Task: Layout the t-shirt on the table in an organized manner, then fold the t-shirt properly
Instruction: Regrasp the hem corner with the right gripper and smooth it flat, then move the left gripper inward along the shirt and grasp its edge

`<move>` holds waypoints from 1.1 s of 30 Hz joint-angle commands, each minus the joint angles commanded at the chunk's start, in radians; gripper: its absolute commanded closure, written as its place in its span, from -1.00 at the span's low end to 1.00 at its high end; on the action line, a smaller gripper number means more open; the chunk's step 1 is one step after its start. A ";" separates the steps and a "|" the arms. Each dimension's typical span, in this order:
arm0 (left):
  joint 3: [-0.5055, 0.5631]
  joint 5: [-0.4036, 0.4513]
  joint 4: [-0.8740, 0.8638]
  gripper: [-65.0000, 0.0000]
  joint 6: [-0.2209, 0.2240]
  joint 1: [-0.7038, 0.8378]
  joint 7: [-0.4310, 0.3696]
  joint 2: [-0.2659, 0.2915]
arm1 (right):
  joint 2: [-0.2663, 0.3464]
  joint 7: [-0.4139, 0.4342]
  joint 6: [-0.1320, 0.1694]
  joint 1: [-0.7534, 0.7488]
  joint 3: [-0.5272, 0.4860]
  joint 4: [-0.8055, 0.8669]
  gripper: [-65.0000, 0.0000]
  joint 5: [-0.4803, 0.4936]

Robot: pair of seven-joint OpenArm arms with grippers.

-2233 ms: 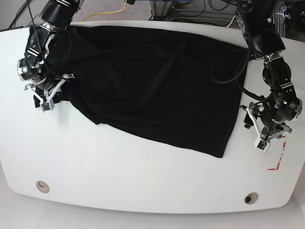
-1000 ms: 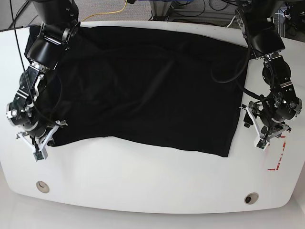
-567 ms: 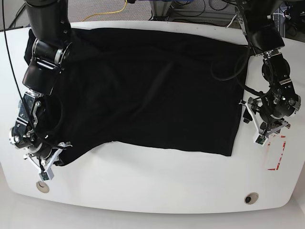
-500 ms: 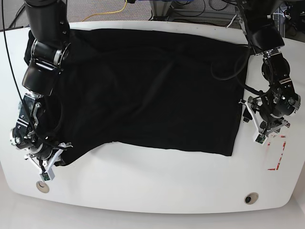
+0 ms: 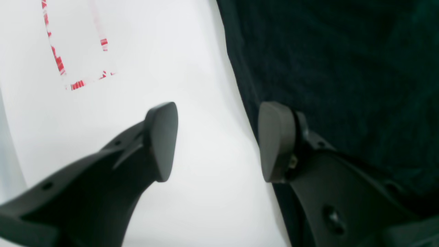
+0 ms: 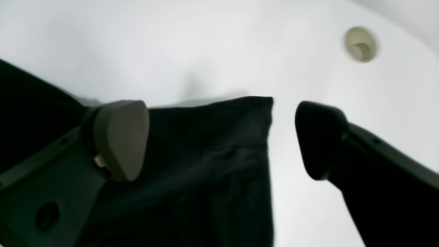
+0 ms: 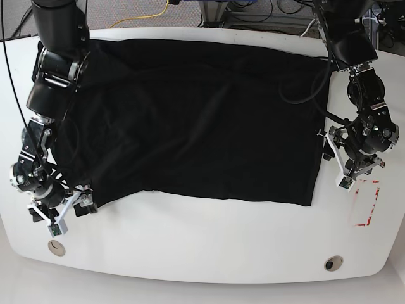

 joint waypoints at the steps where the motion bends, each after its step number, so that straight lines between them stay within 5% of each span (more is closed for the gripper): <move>1: -0.002 0.000 0.000 -0.06 0.000 -0.002 0.000 0.000 | 0.000 -0.011 0.000 -0.014 0.000 0.023 -1.00 0.000; 9: -0.043 0.006 -0.017 -0.07 0.000 -0.071 -0.002 0.009 | -0.014 -0.074 0.000 -0.141 0.063 0.117 -1.00 0.002; 17: -0.074 0.006 -0.163 -0.08 0.000 -0.172 -0.089 0.031 | -0.029 -0.044 0.000 -0.137 0.126 -0.044 -1.00 0.002; 23: -0.072 0.008 -0.331 -0.10 0.054 -0.273 -0.155 0.029 | -0.011 0.046 0.000 -0.075 0.127 -0.215 -1.00 -0.005; 33: -0.072 0.006 -0.566 -0.49 0.202 -0.384 -0.293 0.008 | 0.017 0.120 0.000 0.021 0.126 -0.419 -1.00 -0.006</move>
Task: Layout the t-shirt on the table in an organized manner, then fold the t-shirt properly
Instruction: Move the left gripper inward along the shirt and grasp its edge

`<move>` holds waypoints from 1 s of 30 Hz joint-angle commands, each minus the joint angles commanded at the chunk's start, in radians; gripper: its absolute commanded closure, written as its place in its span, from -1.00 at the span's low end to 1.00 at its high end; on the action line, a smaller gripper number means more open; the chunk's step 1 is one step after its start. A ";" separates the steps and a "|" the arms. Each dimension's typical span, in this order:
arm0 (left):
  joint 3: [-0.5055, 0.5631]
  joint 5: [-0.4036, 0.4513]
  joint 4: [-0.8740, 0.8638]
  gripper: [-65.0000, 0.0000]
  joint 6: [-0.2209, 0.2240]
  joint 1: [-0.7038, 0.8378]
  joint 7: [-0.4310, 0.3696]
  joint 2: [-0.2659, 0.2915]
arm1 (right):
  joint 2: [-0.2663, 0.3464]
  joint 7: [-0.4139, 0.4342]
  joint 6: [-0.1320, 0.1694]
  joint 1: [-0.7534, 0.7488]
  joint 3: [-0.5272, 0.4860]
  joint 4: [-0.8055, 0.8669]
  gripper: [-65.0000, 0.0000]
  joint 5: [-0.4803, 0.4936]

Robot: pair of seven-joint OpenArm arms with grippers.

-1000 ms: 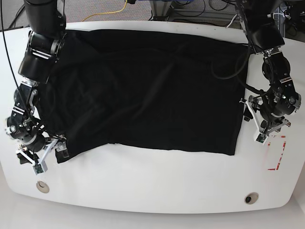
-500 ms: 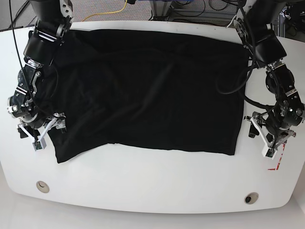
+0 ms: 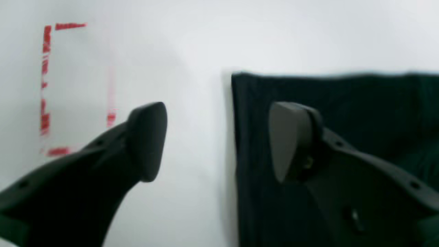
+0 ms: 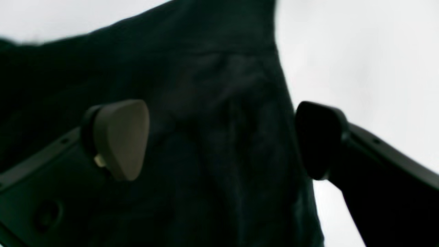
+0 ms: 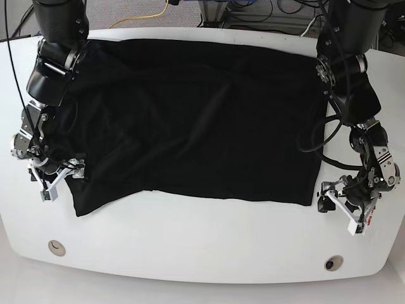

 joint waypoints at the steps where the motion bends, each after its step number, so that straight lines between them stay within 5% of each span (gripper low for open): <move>1: 0.000 -0.003 -0.029 -0.52 0.021 -0.008 -0.017 -0.005 | 0.008 0.000 0.000 0.005 -0.002 -0.009 -1.00 0.000; 13: -0.002 0.000 -0.265 -0.55 0.046 -0.069 -0.118 -0.005 | 0.021 0.002 0.000 0.034 -0.003 -0.021 -1.00 -0.002; 30: 0.000 -0.005 -0.414 -0.53 0.044 -0.066 -0.192 0.043 | 0.038 0.137 0.000 0.055 -0.002 -0.175 -1.00 0.003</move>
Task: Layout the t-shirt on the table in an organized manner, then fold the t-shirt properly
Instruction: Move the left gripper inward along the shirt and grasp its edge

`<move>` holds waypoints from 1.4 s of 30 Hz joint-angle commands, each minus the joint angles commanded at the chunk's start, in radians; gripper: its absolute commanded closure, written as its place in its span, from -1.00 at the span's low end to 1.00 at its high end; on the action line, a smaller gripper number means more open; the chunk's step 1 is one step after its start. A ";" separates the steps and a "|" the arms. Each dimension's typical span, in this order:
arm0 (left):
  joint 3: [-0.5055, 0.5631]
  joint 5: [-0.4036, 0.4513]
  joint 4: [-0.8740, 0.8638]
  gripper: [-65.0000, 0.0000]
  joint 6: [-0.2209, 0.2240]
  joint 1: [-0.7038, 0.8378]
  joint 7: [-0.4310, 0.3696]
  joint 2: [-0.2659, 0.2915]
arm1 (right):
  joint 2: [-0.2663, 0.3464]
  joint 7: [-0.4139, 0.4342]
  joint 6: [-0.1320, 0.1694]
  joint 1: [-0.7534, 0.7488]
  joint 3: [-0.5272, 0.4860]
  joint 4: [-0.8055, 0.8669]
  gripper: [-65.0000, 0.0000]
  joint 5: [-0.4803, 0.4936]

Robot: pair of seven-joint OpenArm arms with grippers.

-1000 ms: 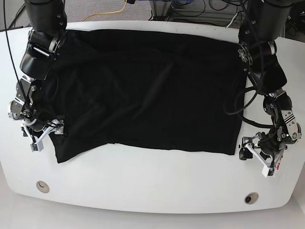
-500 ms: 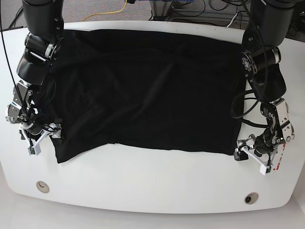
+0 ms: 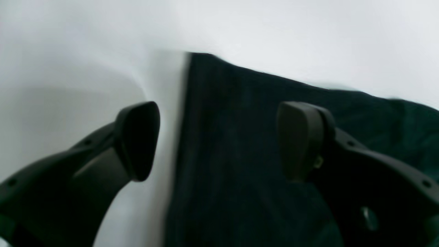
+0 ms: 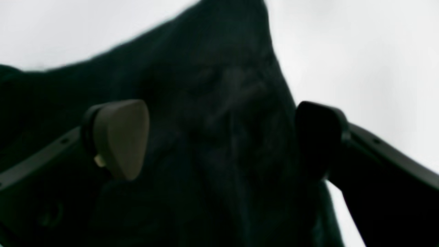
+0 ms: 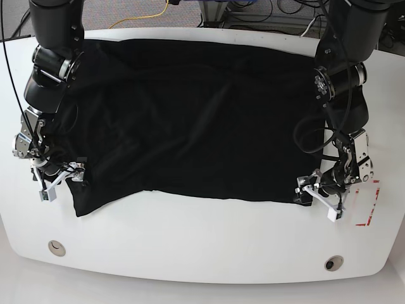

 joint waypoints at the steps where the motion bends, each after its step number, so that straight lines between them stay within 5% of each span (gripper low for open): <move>1: -0.002 -0.002 0.015 -0.53 -0.003 0.003 0.012 0.005 | 0.002 -0.005 0.000 0.000 0.000 0.000 -1.00 0.003; 5: -0.006 -0.011 0.146 -0.51 -0.023 0.060 0.095 0.009 | 0.005 -0.078 0.000 -0.002 0.006 0.048 -1.00 0.005; 9: 0.002 -0.068 0.379 -0.37 -0.107 0.153 0.181 0.006 | -0.003 -0.186 0.000 -0.072 0.037 0.221 -1.00 0.005; 14: 0.002 -0.103 0.623 -0.21 -0.146 0.236 0.288 0.008 | -0.071 -0.270 0.000 -0.157 0.077 0.453 -1.00 0.005; 17: 0.006 -0.107 0.735 -0.06 -0.150 0.284 0.293 0.012 | -0.097 -0.279 0.000 -0.209 0.089 0.542 -0.63 0.005; 24: 0.117 -0.106 0.875 0.57 -0.147 0.381 0.292 0.040 | -0.166 -0.281 0.000 -0.318 0.087 0.667 0.62 -0.002; 27: 0.143 -0.106 0.882 0.83 -0.147 0.408 0.292 0.041 | -0.176 -0.281 0.000 -0.350 0.087 0.671 0.96 -0.003; 30: 0.175 -0.104 0.878 1.00 -0.146 0.437 0.292 0.041 | -0.178 -0.281 0.000 -0.381 0.084 0.671 0.98 0.003; 42: 0.178 -0.104 0.875 1.00 -0.146 0.554 0.292 0.035 | -0.204 -0.281 0.000 -0.445 0.091 0.664 0.95 -0.003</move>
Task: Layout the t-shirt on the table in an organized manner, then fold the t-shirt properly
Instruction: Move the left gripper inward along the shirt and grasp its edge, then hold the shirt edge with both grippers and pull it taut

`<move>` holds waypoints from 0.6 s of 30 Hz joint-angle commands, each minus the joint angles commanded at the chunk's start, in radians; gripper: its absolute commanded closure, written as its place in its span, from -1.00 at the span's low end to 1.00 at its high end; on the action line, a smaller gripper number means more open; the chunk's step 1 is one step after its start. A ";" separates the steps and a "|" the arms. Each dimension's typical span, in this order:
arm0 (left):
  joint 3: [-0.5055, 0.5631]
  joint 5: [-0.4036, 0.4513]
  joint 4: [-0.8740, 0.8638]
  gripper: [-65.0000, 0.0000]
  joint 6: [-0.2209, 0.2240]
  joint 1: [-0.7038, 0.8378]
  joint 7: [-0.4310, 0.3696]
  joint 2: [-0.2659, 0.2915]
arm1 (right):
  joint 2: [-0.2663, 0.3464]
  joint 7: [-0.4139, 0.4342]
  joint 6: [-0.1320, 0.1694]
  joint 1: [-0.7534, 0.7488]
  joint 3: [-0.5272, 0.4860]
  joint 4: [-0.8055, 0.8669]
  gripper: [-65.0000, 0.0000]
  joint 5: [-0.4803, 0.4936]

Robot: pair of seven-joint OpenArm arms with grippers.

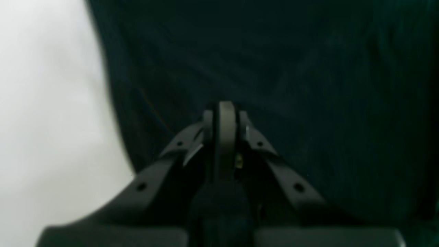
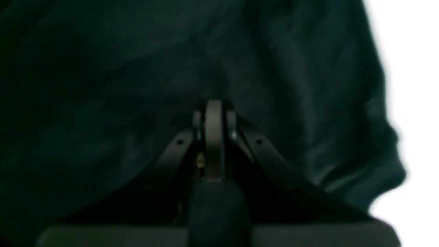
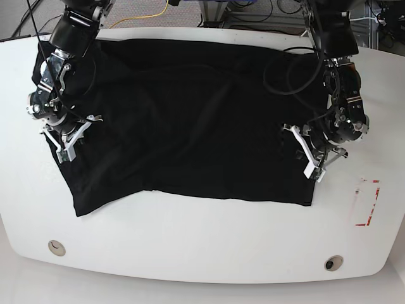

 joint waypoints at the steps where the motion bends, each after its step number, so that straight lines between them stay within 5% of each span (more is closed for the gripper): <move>1: -0.002 0.000 0.000 1.00 0.000 0.009 0.000 -0.002 | 0.000 0.000 0.000 -0.005 0.000 -0.006 0.95 0.002; 18: -0.005 0.000 0.000 1.00 0.000 0.100 0.002 -0.058 | -0.003 0.003 0.000 -0.015 0.000 -0.121 0.96 0.008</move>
